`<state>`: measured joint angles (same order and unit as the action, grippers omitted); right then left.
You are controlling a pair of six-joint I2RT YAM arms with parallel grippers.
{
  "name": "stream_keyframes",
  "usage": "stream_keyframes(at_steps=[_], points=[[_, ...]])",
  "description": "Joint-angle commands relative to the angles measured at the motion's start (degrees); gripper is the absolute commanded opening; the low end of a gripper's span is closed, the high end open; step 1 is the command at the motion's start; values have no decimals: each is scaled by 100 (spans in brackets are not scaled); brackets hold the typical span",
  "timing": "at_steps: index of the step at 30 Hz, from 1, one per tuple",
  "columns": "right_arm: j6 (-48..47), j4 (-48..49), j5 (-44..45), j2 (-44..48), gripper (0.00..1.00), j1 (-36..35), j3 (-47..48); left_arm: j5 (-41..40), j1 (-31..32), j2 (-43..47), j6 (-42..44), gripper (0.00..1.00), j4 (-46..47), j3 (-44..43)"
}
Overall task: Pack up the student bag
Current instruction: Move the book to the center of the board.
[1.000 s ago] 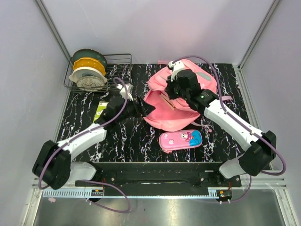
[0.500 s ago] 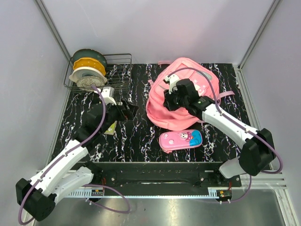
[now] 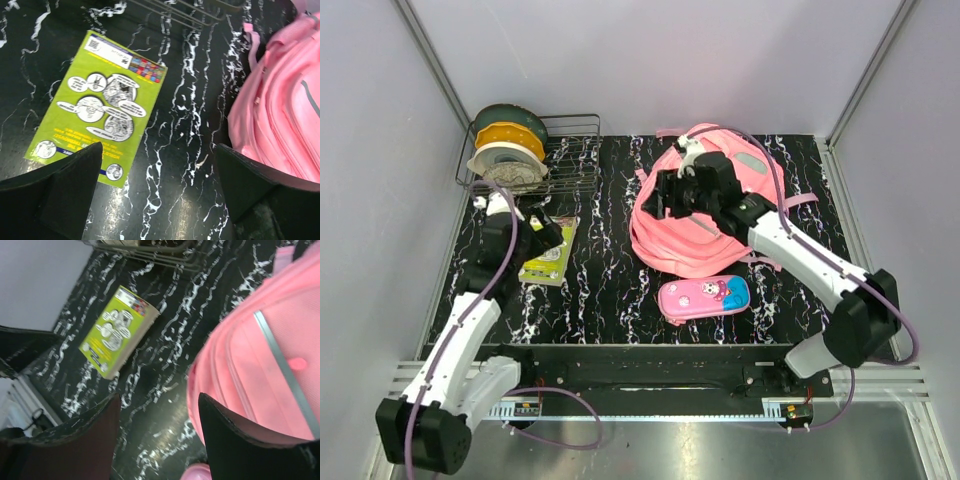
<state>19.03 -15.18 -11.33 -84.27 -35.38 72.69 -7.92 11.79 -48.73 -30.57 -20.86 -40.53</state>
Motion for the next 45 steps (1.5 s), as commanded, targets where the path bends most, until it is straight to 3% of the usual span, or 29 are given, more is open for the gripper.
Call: stream_keyframes(at_steps=[1,6,10,12,19,30,36,45], points=[[716,375,-352,-555,70,-258,623,756,-851,-233,-169,99,3,-201],[1259,375,-703,-1319,71,-417,984,880,-1555,-330,-213,99,-50,-96],[1691,428,-993,-2161,70,-549,1344,1512,-2092,-601,-362,99,293,291],[1919,437,-1160,-2461,69,-637,1633,1294,-2250,-734,-231,99,302,405],[2307,428,-968,-3586,68,-804,2285,1188,-2418,-1585,-178,99,557,362],[2887,446,-914,-4484,69,-945,2952,1249,-2611,-2878,279,99,469,-472],[3027,481,-1046,-4870,69,-1033,3383,1592,-2743,-3527,499,99,311,-947],[3309,314,-994,-5556,74,-1068,4068,2901,-2779,-4355,359,99,671,-939]])
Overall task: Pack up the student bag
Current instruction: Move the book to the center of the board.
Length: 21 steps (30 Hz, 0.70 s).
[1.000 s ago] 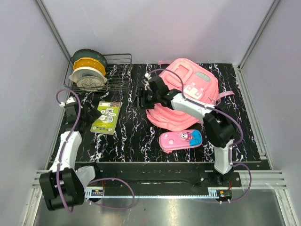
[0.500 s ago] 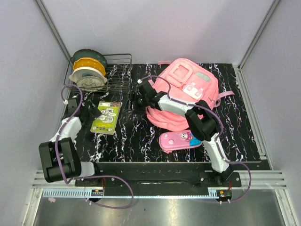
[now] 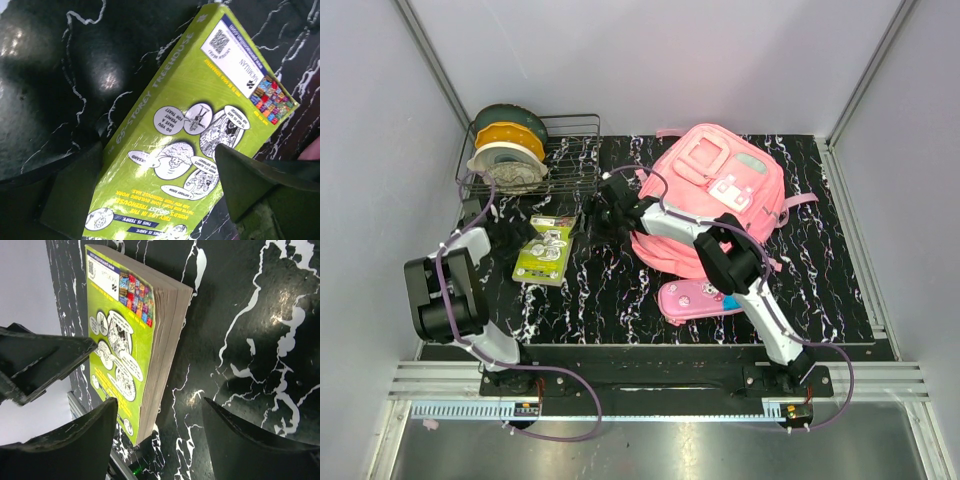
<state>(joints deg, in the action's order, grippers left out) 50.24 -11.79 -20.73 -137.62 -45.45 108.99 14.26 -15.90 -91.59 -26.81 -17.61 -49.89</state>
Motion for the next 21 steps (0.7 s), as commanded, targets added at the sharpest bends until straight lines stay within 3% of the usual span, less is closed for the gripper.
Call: stream_keyframes(at_steps=[1,4,11,17,20,21], points=[[171,-42,-54,-291,74,-60,456,866,-18,-78,-44,99,520,49],[162,-104,-19,-397,74,-60,474,1437,17,-122,-140,99,880,312],[110,-148,112,-406,74,-60,221,1667,350,45,-360,99,1391,1032],[-163,-157,472,182,72,-51,-753,1676,1211,352,-746,99,1997,1639],[-312,-157,806,543,62,-43,-1281,1782,1326,501,-966,99,2419,1981],[-356,-157,860,674,54,-43,-1371,1817,1326,598,-1010,99,2515,2061]])
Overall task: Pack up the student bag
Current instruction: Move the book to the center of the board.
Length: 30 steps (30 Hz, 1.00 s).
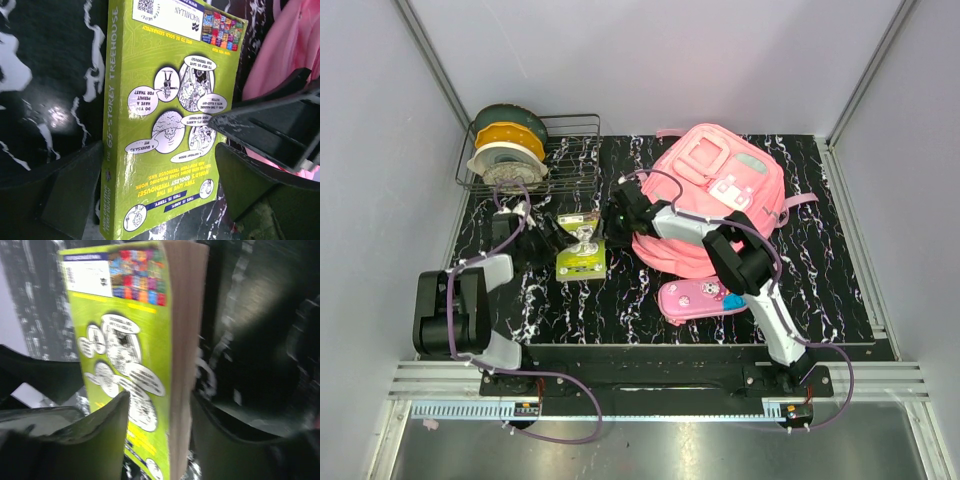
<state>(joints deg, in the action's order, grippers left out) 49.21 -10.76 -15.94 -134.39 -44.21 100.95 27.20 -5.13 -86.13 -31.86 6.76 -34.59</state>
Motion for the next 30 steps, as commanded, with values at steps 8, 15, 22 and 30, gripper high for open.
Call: stream_keyframes(at_steps=[8,15,22,30], points=[[-675,-154,224,694,13,-159,-883,743,486,140,-655,96,633,831],[-755,443,-233,1029,30,-159,-1156,778,723,158,-769,94,905,928],[-597,523,-366,905,8,-159,-1173,910,741,114,-796,91,1037,884],[-930,523,56,1485,0,-150,-1446,638,759,570,-445,93,407,805]])
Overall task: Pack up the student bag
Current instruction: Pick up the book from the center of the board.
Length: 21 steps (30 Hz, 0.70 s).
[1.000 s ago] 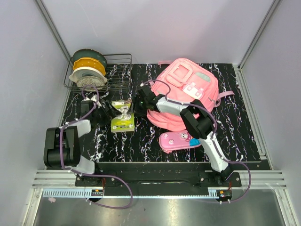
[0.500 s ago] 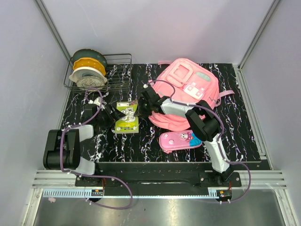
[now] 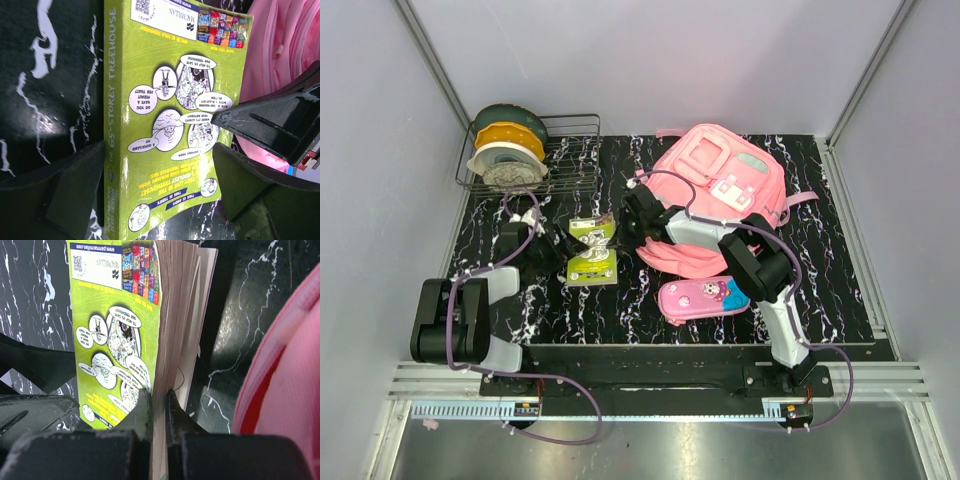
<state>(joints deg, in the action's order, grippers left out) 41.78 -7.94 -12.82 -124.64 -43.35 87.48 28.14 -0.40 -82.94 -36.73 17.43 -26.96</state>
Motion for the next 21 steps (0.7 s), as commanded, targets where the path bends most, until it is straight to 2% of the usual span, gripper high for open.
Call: stream_keyframes(at_steps=[1,2,8,16,21], points=[[-196,223,-204,563,0,-235,-135,482,287,382,139,96,-766,-10],[-197,241,-186,668,0,-226,-170,360,287,462,175,99,-863,-37],[-109,425,-326,932,0,-156,-363,-264,252,954,368,99,-1312,-38],[234,988,-844,1363,0,213,-864,-177,146,1218,17,99,-724,419],[532,1514,-1354,1592,0,406,-1189,-178,137,1175,122,99,-706,402]])
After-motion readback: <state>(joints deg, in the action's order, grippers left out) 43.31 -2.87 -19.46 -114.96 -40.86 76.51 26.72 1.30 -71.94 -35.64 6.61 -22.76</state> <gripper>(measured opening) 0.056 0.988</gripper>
